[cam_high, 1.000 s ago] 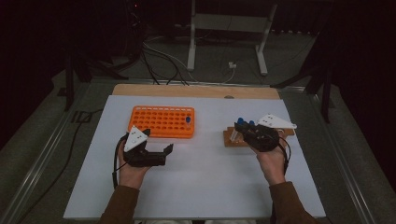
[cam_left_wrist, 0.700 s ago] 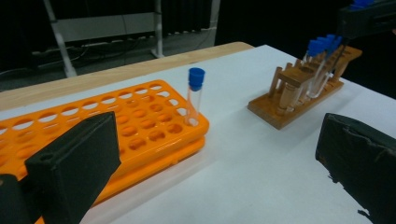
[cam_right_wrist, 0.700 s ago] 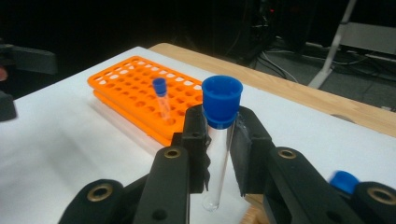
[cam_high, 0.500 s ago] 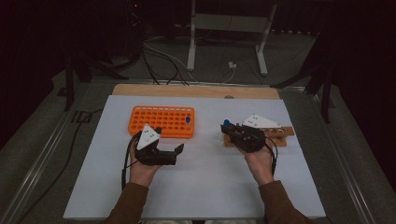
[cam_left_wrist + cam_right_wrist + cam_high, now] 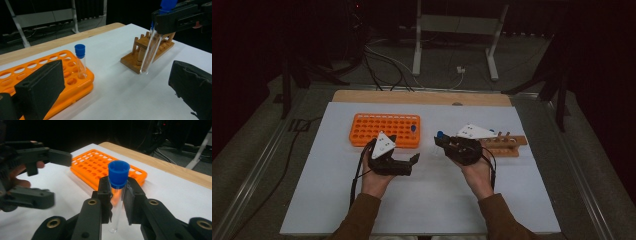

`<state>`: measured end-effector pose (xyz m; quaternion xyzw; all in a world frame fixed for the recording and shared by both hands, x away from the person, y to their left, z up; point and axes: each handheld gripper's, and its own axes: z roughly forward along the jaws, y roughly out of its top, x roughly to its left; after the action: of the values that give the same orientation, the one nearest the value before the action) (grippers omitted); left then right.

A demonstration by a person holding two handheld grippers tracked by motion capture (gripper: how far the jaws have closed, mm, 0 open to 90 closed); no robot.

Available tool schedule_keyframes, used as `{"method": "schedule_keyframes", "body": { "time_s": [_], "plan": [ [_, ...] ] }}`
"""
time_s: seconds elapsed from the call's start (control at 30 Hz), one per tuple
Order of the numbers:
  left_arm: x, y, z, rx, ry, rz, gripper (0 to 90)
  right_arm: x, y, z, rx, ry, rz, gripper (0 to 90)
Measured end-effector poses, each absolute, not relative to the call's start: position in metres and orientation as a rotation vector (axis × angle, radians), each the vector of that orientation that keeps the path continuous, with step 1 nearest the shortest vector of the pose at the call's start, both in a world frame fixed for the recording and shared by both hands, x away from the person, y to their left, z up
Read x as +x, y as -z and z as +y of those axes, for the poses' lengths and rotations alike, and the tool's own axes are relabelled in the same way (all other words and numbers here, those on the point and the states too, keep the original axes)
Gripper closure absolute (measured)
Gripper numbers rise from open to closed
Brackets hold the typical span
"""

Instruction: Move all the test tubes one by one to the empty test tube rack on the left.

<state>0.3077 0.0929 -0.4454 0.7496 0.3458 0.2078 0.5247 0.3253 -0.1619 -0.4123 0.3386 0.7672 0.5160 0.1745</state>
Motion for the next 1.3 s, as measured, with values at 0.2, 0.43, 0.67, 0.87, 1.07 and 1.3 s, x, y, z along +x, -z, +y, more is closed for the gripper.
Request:
{"method": "schedule_keyframes", "body": {
  "time_s": [0.2, 0.43, 0.67, 0.87, 1.07, 1.3],
  "plan": [
    [0.311, 0.448, 0.081, 1.815, -0.47, 0.813, 6.9, 0.324, 0.413, -0.147, 0.921, -1.457, 2.216, 77.3],
    [0.312, 0.451, 0.075, 1.834, -0.468, 0.795, 27.1, 0.321, 0.414, -0.134, 0.896, -1.482, 2.242, 77.3],
    [0.311, 0.452, 0.075, 1.84, -0.423, 0.725, 57.5, 0.319, 0.416, -0.126, 0.881, -1.498, 2.266, 77.4],
    [0.31, 0.453, 0.073, 1.849, -0.415, 0.697, 71.5, 0.319, 0.417, -0.122, 0.875, -1.517, 2.278, 77.3],
    [0.309, 0.453, 0.073, 1.853, -0.428, 0.679, 77.6, 0.319, 0.417, -0.122, 0.876, -1.528, 2.282, 77.3],
    [0.313, 0.454, 0.076, 1.869, -0.451, 0.705, 77.9, 0.319, 0.414, -0.127, 0.874, -1.561, 2.273, 56.4]
  ]
}}
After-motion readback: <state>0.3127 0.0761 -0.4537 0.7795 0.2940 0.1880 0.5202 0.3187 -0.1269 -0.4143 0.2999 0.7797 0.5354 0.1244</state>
